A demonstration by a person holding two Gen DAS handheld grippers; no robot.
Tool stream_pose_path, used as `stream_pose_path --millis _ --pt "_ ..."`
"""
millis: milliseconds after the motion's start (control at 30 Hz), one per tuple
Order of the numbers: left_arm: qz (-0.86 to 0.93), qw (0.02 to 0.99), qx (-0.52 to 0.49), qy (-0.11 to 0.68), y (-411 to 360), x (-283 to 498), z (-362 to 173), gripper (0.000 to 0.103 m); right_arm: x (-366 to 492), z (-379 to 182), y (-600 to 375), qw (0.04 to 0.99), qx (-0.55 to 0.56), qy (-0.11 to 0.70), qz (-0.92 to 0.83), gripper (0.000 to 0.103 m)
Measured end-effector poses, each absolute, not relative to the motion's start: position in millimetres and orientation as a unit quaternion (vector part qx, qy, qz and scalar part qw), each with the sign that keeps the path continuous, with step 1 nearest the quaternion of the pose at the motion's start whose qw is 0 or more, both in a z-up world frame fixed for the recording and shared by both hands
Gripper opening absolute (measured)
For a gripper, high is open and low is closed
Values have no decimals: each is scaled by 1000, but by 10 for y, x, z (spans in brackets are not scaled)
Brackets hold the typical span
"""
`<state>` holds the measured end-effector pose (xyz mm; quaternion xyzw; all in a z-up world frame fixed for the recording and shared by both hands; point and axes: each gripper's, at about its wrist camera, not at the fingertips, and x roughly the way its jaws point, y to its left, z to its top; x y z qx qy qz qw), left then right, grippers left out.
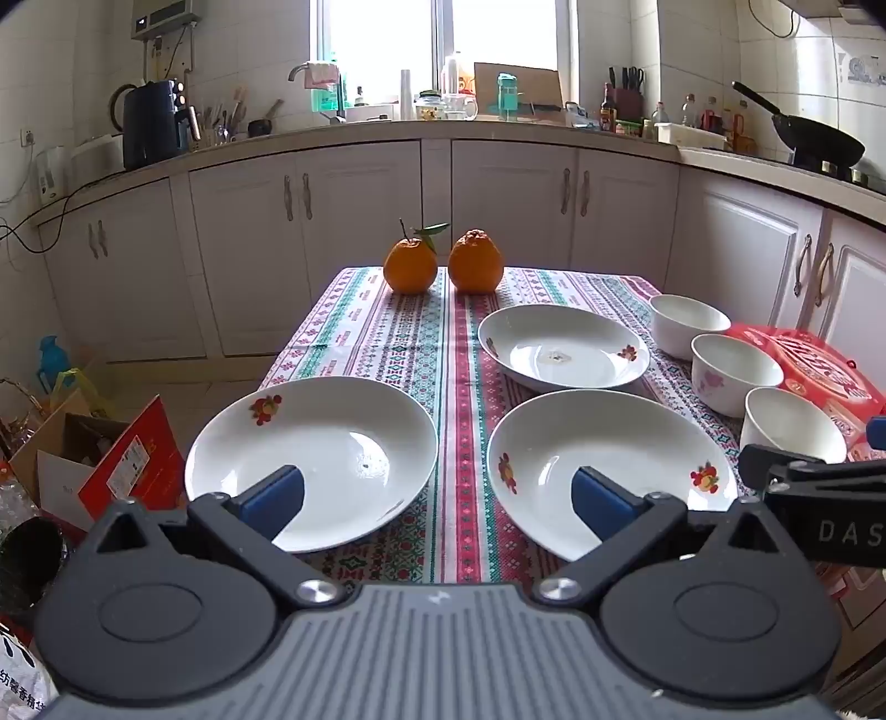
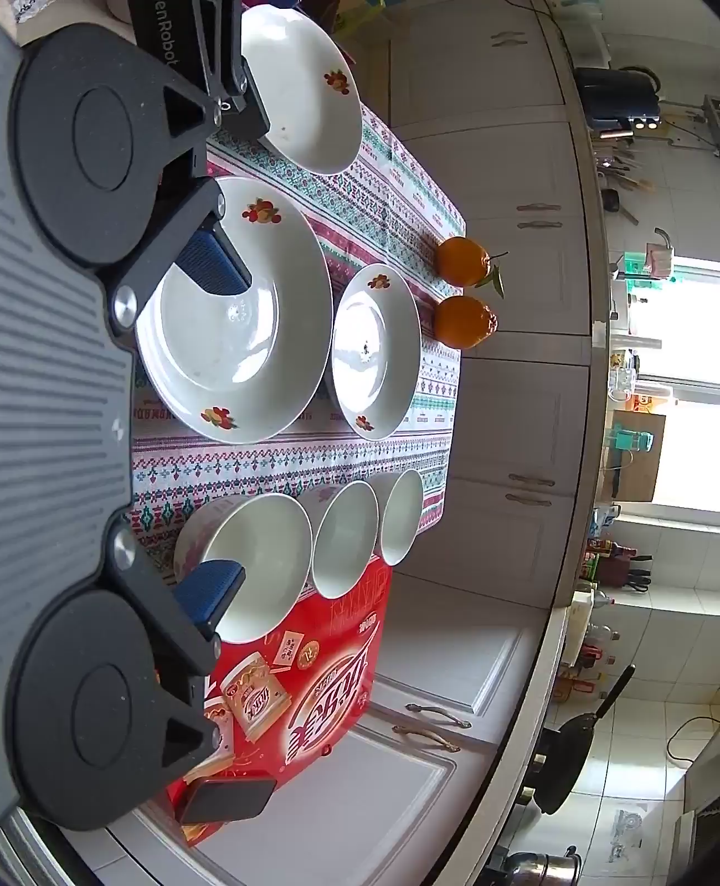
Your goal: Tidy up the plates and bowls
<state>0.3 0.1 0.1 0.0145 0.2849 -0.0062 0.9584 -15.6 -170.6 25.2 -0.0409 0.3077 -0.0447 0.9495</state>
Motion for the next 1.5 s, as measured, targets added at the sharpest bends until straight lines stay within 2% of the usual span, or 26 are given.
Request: stream_pose_path --millis 1500 --pt "-7 961 17 276 -20 -32 41 101 -173 289 -1679 950 -42 305 -51 103"
